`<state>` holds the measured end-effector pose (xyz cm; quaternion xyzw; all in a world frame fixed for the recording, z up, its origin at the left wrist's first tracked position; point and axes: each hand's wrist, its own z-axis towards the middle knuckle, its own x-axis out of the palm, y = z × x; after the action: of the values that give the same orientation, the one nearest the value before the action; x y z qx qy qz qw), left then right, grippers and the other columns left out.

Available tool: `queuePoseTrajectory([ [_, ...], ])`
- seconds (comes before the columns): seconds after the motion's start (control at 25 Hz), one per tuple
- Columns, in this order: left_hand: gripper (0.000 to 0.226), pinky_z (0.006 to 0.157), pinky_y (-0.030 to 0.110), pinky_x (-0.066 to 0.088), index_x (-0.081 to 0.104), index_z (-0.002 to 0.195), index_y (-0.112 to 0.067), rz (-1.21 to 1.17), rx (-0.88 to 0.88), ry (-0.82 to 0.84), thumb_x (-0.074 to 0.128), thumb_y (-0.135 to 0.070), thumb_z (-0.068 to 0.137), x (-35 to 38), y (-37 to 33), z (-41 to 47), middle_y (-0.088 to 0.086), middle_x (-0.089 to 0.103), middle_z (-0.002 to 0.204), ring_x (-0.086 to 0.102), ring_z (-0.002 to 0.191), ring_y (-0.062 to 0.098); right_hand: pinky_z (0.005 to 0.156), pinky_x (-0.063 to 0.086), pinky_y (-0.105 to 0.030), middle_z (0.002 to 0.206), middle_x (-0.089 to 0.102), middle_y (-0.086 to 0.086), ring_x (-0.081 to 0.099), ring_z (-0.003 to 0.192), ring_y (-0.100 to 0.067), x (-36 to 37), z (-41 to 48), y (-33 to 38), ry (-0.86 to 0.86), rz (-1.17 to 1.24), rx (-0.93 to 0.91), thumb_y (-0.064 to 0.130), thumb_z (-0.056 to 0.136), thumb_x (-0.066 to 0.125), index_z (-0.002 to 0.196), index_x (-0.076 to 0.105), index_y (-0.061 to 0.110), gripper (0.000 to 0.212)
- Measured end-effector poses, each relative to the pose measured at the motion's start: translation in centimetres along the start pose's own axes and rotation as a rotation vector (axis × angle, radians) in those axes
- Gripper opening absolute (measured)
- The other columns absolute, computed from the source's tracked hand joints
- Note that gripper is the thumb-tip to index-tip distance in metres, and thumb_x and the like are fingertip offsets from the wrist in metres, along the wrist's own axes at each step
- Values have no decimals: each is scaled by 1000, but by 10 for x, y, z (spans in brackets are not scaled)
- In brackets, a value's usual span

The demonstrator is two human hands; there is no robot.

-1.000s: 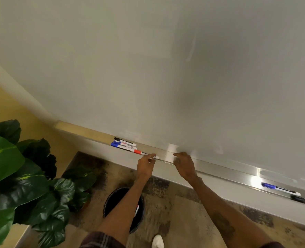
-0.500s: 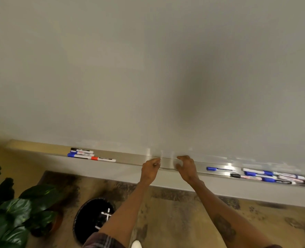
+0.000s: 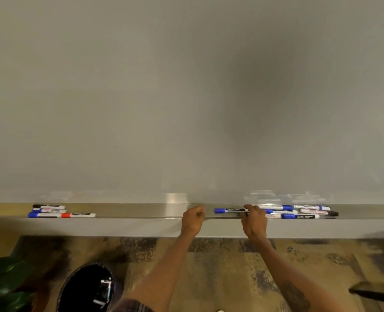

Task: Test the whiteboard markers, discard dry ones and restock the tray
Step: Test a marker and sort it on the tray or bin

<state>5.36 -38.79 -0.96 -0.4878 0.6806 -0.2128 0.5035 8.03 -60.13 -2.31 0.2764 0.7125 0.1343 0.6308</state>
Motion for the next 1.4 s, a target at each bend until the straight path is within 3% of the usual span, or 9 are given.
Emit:
queuePoseTrajectory([
  [0.16, 18, 61, 21, 37, 62, 81, -13, 15, -47, 35, 54, -12, 96, 31, -6, 5, 4, 60, 79, 52, 76, 18, 96, 47, -44, 120, 65, -15, 53, 114, -33, -4, 10, -19, 10, 3, 36, 16, 97, 57, 127, 60, 8, 32],
  [0.36, 19, 82, 40, 56, 65, 88, -26, -61, -67, 68, 55, -14, 97, 52, -8, 9, 5, 67, 92, 64, 87, 23, 90, 52, -41, 111, 67, -12, 57, 104, -28, 4, 15, -23, 36, 55, 24, 17, 95, 59, 121, 62, 10, 27],
  [0.52, 25, 79, 33, 55, 65, 116, -20, -217, -110, 27, 55, -7, 98, 57, -15, 10, 2, 63, 98, 64, 90, 24, 94, 53, -46, 113, 67, -13, 58, 108, -31, 6, 20, -23, 58, 130, 44, 13, 95, 60, 124, 62, 9, 30],
  [0.76, 30, 95, 36, 56, 67, 123, -12, -449, -155, -109, 65, -9, 93, 41, -8, 4, 2, 69, 112, 68, 102, 23, 104, 45, -43, 133, 56, -13, 51, 123, -31, 7, 3, 0, 11, 179, -6, 10, 98, 55, 129, 59, 10, 32],
  [0.88, 27, 93, 34, 57, 69, 119, -8, -655, -193, -172, 66, -3, 92, 14, -15, -1, 6, 69, 111, 67, 100, 21, 101, 48, -38, 134, 55, -13, 55, 117, -28, 12, -11, 20, 35, 192, -45, 8, 96, 60, 130, 60, 11, 34],
  [1.0, 23, 81, 23, 60, 69, 116, -6, -766, -165, -163, 62, -6, 95, -17, -18, -3, 10, 68, 110, 67, 99, 22, 92, 48, -32, 123, 59, -11, 58, 106, -24, 19, -26, 44, 48, 221, -71, 13, 94, 63, 124, 64, 12, 30],
  [1.16, 18, 74, 19, 59, 65, 114, -7, -760, -73, -146, 56, -9, 99, -60, -18, -17, 12, 70, 106, 68, 98, 23, 90, 45, -38, 115, 62, -2, 58, 106, -22, 29, -51, 79, 48, 122, -178, 37, 97, 57, 117, 68, 22, 27],
  [1.28, 16, 77, 23, 59, 66, 111, -11, -710, 24, -119, 55, -10, 100, -92, -18, -29, 10, 72, 105, 69, 96, 22, 96, 35, -40, 121, 62, 6, 56, 113, -18, 38, -67, 125, 23, 37, -267, 50, 100, 43, 125, 63, 30, 38],
  [1.4, 19, 91, 33, 58, 68, 114, -14, -684, 84, -97, 54, -13, 100, -118, -20, -33, 6, 72, 109, 69, 102, 22, 92, 45, -33, 117, 68, 3, 64, 104, -18, 38, -79, 181, 43, 187, -362, 44, 102, 41, 125, 61, 24, 37],
])
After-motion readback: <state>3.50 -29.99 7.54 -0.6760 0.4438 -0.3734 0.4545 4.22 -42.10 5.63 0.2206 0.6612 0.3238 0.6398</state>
